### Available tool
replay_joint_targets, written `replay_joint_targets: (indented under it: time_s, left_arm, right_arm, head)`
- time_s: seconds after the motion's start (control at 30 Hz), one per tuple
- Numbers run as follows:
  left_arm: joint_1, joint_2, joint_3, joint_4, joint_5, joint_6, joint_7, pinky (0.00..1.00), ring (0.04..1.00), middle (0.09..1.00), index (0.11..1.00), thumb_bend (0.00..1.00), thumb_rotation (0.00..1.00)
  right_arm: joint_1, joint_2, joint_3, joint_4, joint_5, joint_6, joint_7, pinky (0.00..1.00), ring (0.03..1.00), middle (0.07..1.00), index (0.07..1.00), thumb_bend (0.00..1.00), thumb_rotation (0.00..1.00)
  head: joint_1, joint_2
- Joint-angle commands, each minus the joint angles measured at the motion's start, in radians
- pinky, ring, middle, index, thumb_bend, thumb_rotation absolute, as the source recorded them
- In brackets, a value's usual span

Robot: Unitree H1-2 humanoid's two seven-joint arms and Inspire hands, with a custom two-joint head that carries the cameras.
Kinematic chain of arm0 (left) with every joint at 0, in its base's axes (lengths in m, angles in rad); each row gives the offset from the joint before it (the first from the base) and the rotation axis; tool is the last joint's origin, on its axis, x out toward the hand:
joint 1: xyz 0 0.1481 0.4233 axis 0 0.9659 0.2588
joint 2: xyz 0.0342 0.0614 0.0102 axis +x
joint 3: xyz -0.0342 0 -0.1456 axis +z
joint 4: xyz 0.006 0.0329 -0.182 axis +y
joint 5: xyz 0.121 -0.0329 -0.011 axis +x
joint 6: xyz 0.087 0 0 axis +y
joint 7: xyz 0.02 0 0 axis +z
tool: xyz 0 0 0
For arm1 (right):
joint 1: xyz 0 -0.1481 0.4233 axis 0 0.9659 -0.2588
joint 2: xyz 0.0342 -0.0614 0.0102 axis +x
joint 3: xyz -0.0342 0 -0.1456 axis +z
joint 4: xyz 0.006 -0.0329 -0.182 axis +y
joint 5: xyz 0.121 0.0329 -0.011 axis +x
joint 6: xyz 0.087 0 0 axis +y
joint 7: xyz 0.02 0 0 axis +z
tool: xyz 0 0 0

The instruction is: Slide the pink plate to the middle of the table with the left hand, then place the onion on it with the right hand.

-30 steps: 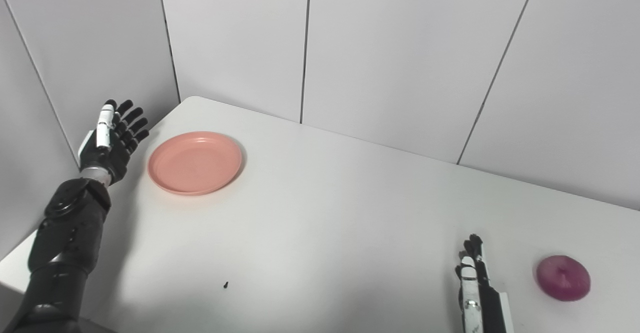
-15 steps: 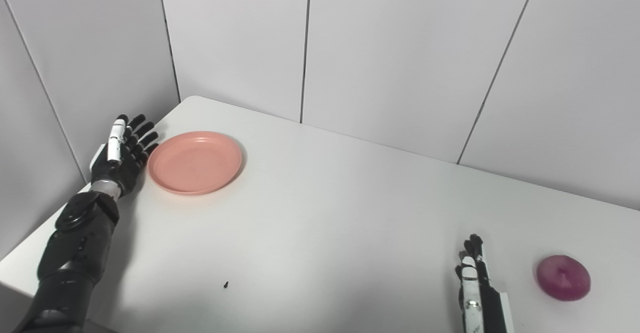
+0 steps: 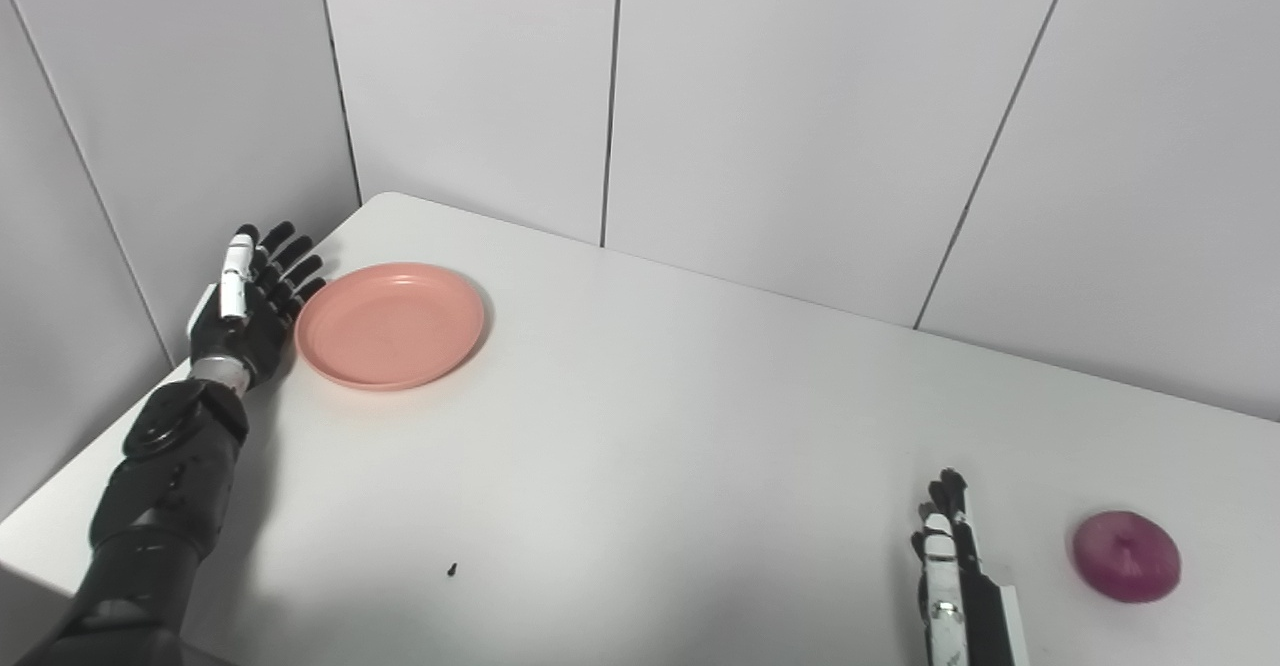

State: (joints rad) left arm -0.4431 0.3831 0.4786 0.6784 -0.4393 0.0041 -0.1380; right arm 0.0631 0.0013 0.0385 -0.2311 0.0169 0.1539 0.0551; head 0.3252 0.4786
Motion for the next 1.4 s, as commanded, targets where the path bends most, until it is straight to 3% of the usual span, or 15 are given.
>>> replay_joint_targets:
  time_s: [0.0,0.17,0.4,0.67,0.8,1.1,1.37]
  left_arm:
    - [-0.028,0.007,-0.008,-0.004,-0.008,-0.001,-0.009,0.92,0.91,0.909,0.883,0.34,1.0]
    - [-0.034,0.0,-0.008,-0.006,-0.047,0.033,-0.029,0.94,0.935,0.934,0.917,0.34,1.0]
    - [-0.052,-0.007,-0.041,0.024,-0.034,0.031,-0.026,0.93,0.92,0.912,0.895,0.31,1.0]
    - [-0.075,-0.012,-0.063,0.073,-0.054,0.041,-0.097,0.88,0.872,0.872,0.851,0.37,1.0]
    - [-0.073,-0.027,-0.079,0.043,-0.059,0.078,-0.093,0.84,0.849,0.857,0.839,0.36,1.0]
    - [-0.039,-0.078,-0.114,-0.078,-0.078,0.147,-0.114,0.86,0.864,0.872,0.852,0.34,1.0]
    - [-0.03,-0.149,-0.118,-0.156,-0.083,0.189,-0.057,0.86,0.866,0.874,0.848,0.33,1.0]
  right_arm:
    - [-0.005,-0.006,0.0,-0.033,0.001,-0.056,0.003,1.0,1.0,1.0,1.0,0.0,1.0]
    - [-0.006,-0.003,0.001,-0.03,0.001,-0.056,0.001,1.0,1.0,1.0,1.0,0.0,1.0]
    - [-0.005,0.0,0.003,-0.028,-0.007,-0.057,-0.004,1.0,1.0,1.0,1.0,0.0,1.0]
    - [-0.004,-0.003,0.008,-0.027,-0.028,-0.062,-0.006,1.0,1.0,1.0,1.0,0.0,1.0]
    - [-0.003,0.002,0.008,-0.031,-0.025,-0.054,-0.005,1.0,1.0,1.0,1.0,0.0,1.0]
    - [-0.003,-0.001,0.009,-0.027,-0.019,-0.064,0.001,1.0,1.0,1.0,1.0,0.01,1.0]
    - [-0.002,0.008,0.011,-0.025,-0.026,-0.069,-0.007,1.0,1.0,1.0,1.0,0.0,1.0]
  head:
    - [0.001,0.0]
    - [-0.003,-0.001]
    - [-0.008,0.0]
    - [-0.017,0.003]
    - [-0.02,0.002]
    - [-0.03,0.006]
    - [-0.047,0.014]
